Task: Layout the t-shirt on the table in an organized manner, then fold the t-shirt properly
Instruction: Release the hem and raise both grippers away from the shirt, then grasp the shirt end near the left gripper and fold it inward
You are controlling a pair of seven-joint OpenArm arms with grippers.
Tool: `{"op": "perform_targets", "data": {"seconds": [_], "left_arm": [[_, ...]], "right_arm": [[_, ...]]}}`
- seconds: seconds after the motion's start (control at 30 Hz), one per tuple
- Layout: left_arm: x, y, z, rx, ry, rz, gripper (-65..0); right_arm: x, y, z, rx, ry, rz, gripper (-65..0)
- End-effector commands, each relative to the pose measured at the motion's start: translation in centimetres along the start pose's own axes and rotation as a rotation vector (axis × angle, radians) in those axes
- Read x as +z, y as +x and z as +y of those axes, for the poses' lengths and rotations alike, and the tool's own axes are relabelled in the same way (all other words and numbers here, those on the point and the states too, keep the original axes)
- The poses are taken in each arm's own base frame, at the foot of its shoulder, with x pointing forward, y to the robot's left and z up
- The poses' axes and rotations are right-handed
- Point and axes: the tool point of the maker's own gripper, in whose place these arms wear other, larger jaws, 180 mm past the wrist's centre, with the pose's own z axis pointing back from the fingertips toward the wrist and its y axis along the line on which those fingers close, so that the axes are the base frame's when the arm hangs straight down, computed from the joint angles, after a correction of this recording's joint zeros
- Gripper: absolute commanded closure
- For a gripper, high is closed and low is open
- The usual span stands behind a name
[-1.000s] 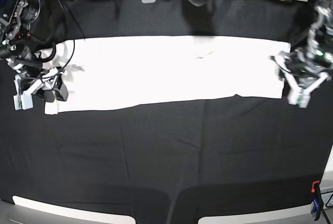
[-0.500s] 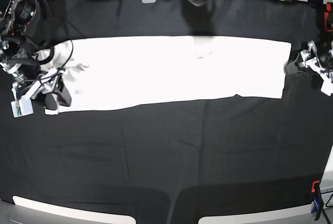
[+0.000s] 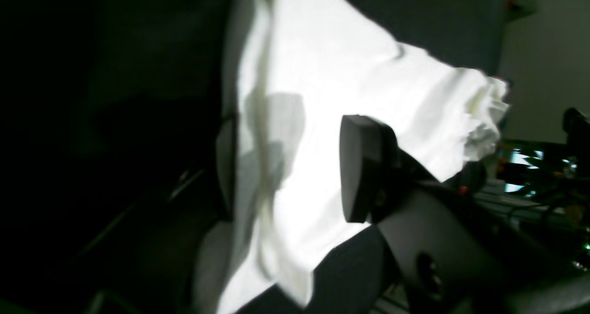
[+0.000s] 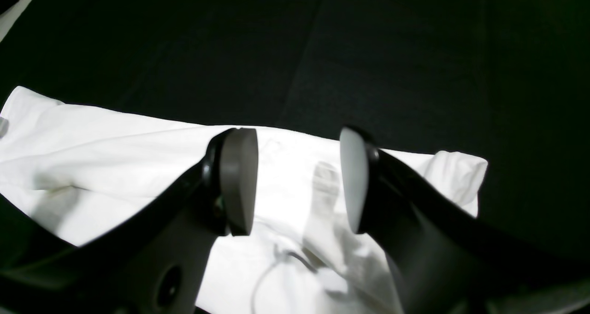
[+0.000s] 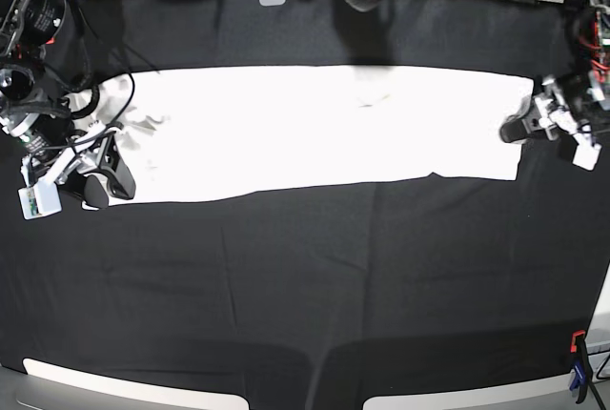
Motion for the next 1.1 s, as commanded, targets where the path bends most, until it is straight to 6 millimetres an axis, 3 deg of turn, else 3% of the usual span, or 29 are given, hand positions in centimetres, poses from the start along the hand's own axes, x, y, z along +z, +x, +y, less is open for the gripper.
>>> {"op": "perform_targets", "data": {"seconds": [0.0,0.17,0.23,0.3,0.33,0.5,0.67,0.77,0.9,1.07], "left_arm": [[0.1,0.5,-0.1,-0.030,0.011,0.005,-29.5],[-0.5,-0.6,0.6,-0.050,0.051,0.044,-28.1],[-0.2,-0.2,0.7,-0.055,0.057,0.032,-20.0],[-0.1,0.0,0.8,-0.057,0.060,0.026,-2.5],[0.0,0.1,0.8,-0.057,0.061,0.024,0.0],[1.6,2.8,1.8,-0.100,0.111,-0.071,0.0],[4.6,5.2,3.0,-0.170,0.196,-0.046,0.0],[5.1,6.9,2.8,-0.195,0.223,-0.046,0.0],[3.7,7.3,0.6,-0.250,0.179,-0.031,0.0],[0.6,5.0,-4.4,-0.371,0.086,-0.023,0.0]], "right_arm": [[0.4,1.9,0.0,0.033,0.003,-0.055,-28.0],[0.4,1.8,0.0,0.034,0.002,-0.053,-28.0],[0.4,1.8,-0.1,0.035,0.001,-0.051,-28.0],[0.4,1.8,-0.1,0.034,0.001,-0.052,-28.0],[0.4,1.8,-0.1,0.035,0.001,-0.052,-28.0],[0.4,1.7,-0.1,0.034,0.001,-0.048,-28.0],[0.4,1.7,-0.1,0.034,0.001,-0.045,-28.0],[0.6,2.2,-0.1,0.038,-0.001,-0.067,-28.0],[2.1,4.4,-0.1,0.056,-0.018,-0.146,-28.0],[5.9,5.6,-3.3,0.053,-0.181,-0.198,-28.0]]}}
